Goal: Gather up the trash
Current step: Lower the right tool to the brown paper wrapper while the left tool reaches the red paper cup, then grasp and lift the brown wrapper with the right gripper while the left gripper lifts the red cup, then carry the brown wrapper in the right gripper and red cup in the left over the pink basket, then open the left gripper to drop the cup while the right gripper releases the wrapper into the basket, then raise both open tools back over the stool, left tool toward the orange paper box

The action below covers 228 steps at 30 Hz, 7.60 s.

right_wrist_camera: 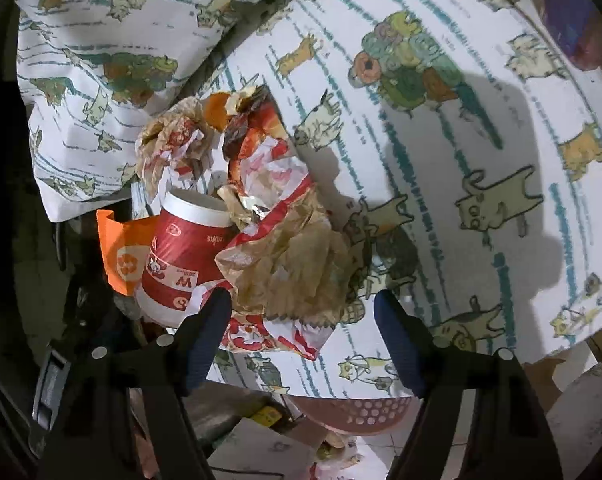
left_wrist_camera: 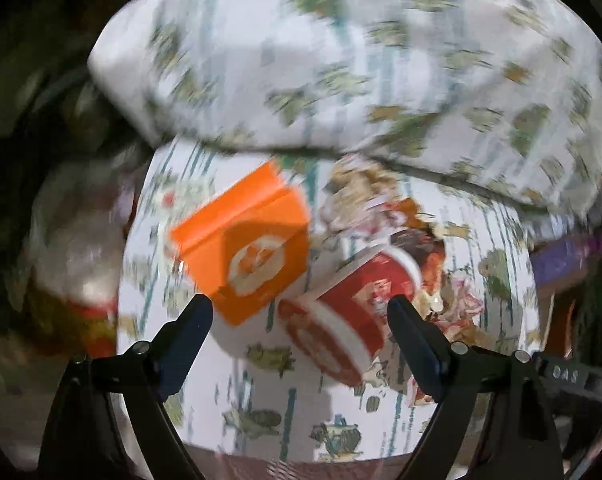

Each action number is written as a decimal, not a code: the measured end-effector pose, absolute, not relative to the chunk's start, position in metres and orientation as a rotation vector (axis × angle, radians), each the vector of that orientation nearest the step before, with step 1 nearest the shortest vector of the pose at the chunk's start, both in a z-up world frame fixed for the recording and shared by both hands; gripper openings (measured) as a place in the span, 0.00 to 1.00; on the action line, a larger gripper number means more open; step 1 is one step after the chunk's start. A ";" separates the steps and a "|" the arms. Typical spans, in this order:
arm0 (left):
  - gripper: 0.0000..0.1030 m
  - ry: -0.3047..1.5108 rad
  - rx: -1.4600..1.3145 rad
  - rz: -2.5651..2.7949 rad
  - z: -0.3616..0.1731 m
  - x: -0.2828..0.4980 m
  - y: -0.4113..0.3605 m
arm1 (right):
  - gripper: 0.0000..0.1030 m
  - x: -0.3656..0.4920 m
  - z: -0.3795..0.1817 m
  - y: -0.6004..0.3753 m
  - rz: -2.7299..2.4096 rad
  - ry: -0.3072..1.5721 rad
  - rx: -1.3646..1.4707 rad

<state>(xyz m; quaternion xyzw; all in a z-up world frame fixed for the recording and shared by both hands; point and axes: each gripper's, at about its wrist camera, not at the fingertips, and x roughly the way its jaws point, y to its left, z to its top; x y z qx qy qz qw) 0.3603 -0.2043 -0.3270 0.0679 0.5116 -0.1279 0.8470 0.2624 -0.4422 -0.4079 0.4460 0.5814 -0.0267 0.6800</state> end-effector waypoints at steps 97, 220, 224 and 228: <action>0.81 0.625 -0.095 -0.092 -0.164 0.259 -0.024 | 0.29 0.201 -0.210 -0.261 0.091 0.808 0.171; 1.00 0.524 0.035 0.051 -0.201 0.153 -0.018 | 0.52 0.157 -0.260 -0.261 0.029 0.872 0.095; 1.00 0.460 0.004 0.033 -0.169 0.144 -0.017 | 0.52 0.161 -0.235 -0.262 0.028 0.829 0.095; 1.00 0.419 0.026 0.018 -0.143 0.139 -0.028 | 0.52 0.164 -0.206 -0.267 0.018 0.771 0.097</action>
